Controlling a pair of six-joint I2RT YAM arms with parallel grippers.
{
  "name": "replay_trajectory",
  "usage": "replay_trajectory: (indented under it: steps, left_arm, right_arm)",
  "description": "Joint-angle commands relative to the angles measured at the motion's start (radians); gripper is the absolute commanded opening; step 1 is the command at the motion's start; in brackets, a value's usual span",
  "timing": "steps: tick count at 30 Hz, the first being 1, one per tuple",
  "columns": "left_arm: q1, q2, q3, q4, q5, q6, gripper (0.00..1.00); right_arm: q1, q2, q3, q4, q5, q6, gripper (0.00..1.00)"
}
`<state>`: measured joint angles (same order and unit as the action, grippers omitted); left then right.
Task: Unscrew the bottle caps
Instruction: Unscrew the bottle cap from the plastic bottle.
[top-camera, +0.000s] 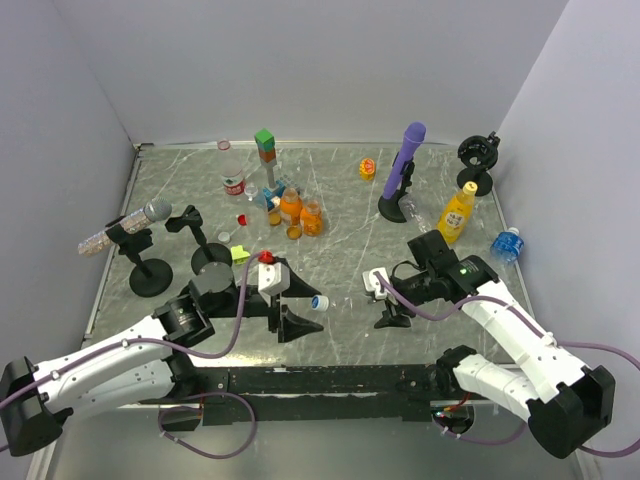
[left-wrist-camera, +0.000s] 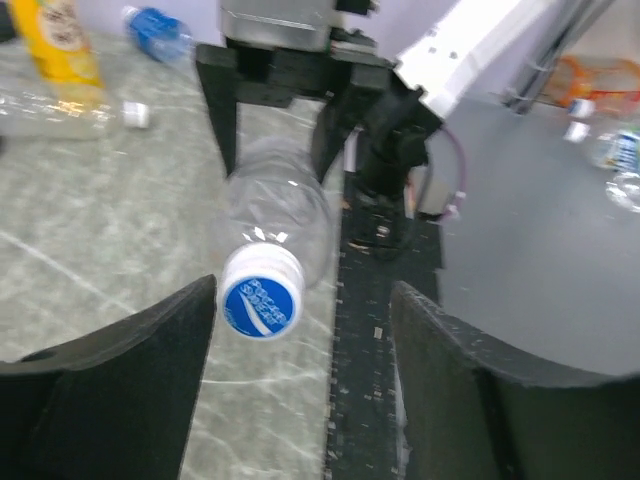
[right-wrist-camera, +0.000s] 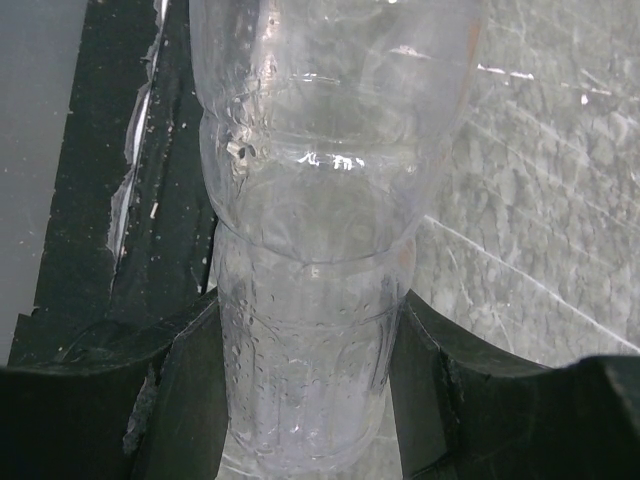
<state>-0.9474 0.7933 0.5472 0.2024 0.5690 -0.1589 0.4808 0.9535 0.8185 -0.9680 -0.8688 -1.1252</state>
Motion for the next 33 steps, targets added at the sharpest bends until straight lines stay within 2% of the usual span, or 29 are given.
replay_trajectory:
  steps: [1,7,21,27,30,31,32,33]
  left_arm:
    - [-0.017,-0.011,0.062,0.000,-0.132,0.048,0.71]
    - [-0.021,-0.054,0.034,-0.004,-0.152,0.038,0.64]
    - [-0.021,-0.014,0.040,-0.038,-0.138,0.053,0.53]
    - [-0.021,-0.006,0.046,-0.043,-0.130,0.052,0.32]
    - [-0.021,0.001,0.046,-0.043,-0.127,0.035,0.18]
    - [-0.021,0.004,0.048,-0.047,-0.132,0.029,0.07]
    - [-0.021,0.007,0.049,-0.052,-0.138,0.019,0.01]
    - [-0.021,0.007,0.048,-0.054,-0.150,-0.002,0.01]
  right_arm:
    - [0.008,-0.001,0.011,0.029,0.004,0.015,0.17]
    - [0.008,0.001,0.005,0.038,0.008,0.027,0.17]
    - [0.008,0.013,0.016,0.035,-0.004,0.033,0.17]
    - [0.008,0.022,0.014,0.037,-0.004,0.033,0.17]
    - [0.007,0.025,0.014,0.041,-0.004,0.041,0.17]
    - [0.008,0.024,0.013,0.043,-0.004,0.042,0.17]
    - [0.007,0.022,0.013,0.045,-0.003,0.050,0.17]
    - [0.007,0.022,0.013,0.051,0.002,0.059,0.17]
